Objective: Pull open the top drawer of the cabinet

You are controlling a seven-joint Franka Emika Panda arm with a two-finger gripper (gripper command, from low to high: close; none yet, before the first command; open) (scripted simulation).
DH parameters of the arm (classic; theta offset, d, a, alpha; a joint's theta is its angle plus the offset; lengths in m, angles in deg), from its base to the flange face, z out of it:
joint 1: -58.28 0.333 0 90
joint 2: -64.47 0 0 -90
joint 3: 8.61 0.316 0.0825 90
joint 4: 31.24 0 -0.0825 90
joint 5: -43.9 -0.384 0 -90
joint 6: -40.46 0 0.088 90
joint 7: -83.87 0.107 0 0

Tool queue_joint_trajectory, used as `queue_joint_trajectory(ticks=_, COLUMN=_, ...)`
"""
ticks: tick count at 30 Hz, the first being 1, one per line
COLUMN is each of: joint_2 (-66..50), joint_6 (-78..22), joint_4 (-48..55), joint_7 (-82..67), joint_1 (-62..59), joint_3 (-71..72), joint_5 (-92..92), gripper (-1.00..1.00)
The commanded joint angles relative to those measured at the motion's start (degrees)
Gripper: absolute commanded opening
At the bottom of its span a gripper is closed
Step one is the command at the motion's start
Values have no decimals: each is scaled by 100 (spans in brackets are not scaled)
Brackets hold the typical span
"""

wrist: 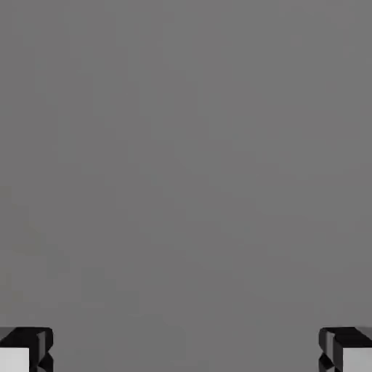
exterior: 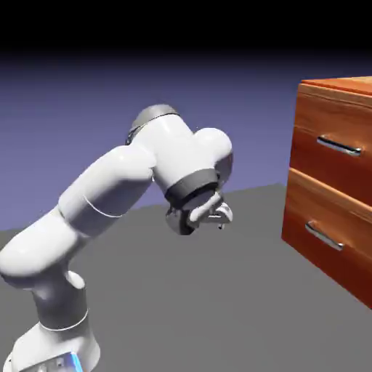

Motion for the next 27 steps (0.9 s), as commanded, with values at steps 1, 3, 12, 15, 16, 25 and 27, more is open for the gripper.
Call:
queue_joint_trajectory(ticks=1, joint_2=-160, joint_6=-51, joint_4=67, joint_7=-250, joint_1=-83, joint_3=131, joint_5=212, gripper=0)
queue_joint_trajectory(ticks=3, joint_2=-480, joint_6=-152, joint_4=199, joint_7=-748, joint_1=-249, joint_3=392, joint_5=635, gripper=0)
queue_joint_trajectory(ticks=12, joint_2=-1921, joint_6=-608, joint_4=797, joint_7=-2990, joint_1=-995, joint_3=1569, joint_5=2538, gripper=0)
queue_joint_trajectory(ticks=15, joint_2=-2401, joint_6=-760, joint_4=996, joint_7=-3738, joint_1=-1244, joint_3=1961, joint_5=3173, gripper=0)
queue_joint_trajectory(ticks=16, joint_2=-2561, joint_6=-811, joint_4=1063, joint_7=-3987, joint_1=-1327, joint_3=2091, joint_5=3384, gripper=0)
queue_joint_trajectory(ticks=25, joint_2=-4002, joint_6=-1267, joint_4=1661, joint_7=-6230, joint_1=-2073, joint_3=3268, joint_5=5288, gripper=0)
queue_joint_trajectory(ticks=27, joint_2=-4200, joint_6=-1330, joint_4=1743, joint_7=-6539, joint_1=-2176, joint_3=3430, joint_5=5550, gripper=0)
